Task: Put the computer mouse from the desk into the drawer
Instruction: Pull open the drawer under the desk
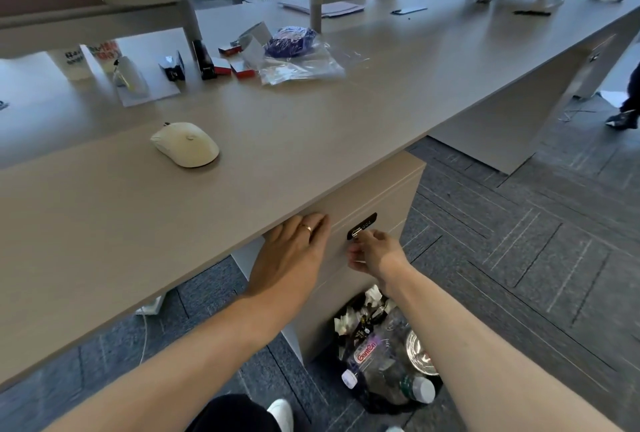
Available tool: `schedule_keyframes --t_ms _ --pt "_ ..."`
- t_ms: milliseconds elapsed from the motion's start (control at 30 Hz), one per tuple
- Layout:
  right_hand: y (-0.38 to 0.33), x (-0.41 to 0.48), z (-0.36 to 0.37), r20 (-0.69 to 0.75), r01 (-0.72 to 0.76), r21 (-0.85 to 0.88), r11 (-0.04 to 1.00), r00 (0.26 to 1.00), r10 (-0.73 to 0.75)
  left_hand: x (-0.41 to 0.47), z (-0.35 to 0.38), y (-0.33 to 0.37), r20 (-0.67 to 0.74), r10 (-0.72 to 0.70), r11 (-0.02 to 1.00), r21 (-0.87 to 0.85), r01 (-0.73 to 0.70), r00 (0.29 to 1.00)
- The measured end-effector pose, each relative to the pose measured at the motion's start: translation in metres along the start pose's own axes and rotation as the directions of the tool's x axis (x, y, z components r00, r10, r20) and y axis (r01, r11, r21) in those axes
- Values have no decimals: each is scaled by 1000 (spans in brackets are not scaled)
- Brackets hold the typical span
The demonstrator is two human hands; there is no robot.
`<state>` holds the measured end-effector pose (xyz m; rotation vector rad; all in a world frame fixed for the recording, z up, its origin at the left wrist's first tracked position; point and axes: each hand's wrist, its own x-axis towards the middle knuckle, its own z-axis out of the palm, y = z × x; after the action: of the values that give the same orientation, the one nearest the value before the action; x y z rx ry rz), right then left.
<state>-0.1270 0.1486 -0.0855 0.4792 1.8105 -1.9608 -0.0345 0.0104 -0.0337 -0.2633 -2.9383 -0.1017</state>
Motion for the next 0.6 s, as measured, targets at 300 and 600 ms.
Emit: schedule_keyframes --t_ms 300,600 --pt "-1 -5 -1 -42 26 -31 999 999 -27 -1 -7 -2 8 -24 996 -89 24 1000" --pt "25 -57 -65 -114 90 -125 988 988 -105 -2 -7 2 39 -34 997 -66 37 999"
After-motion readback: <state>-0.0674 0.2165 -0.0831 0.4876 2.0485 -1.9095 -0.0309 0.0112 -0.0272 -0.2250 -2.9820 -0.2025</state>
